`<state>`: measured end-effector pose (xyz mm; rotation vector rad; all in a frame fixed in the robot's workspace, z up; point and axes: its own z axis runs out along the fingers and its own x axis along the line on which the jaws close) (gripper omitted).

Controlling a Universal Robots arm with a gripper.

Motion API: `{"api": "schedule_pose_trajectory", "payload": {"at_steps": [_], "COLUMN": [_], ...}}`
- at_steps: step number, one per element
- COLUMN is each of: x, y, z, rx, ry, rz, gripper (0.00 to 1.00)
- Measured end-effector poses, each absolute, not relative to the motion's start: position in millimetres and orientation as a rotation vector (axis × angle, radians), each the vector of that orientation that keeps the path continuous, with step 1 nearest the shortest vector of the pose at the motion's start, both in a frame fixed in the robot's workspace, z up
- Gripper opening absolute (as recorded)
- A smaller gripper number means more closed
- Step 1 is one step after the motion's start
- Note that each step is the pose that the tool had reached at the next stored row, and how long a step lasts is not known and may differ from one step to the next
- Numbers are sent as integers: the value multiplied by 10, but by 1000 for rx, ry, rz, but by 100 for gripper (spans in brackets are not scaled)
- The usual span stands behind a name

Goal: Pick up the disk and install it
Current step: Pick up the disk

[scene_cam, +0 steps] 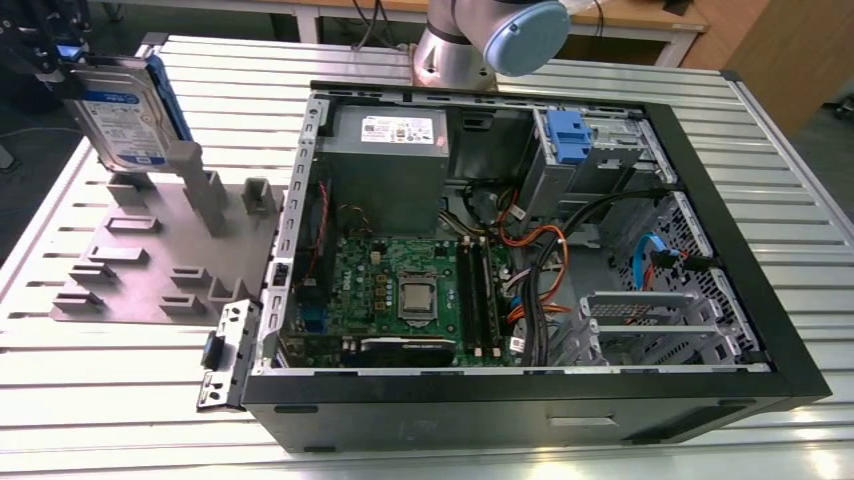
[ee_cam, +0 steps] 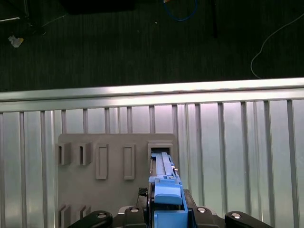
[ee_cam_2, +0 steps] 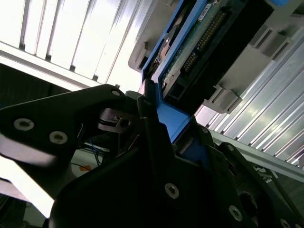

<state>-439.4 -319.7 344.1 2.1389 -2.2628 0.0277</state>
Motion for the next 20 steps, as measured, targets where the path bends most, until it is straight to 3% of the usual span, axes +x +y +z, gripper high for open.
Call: {"api": "schedule_pose_trajectory", "payload": {"at_steps": [20], "x": [-4394], "y": [-3197], "z": [3512], "rx": [2139], "ry": [-2263], "rz": [28], "gripper": [36]}}
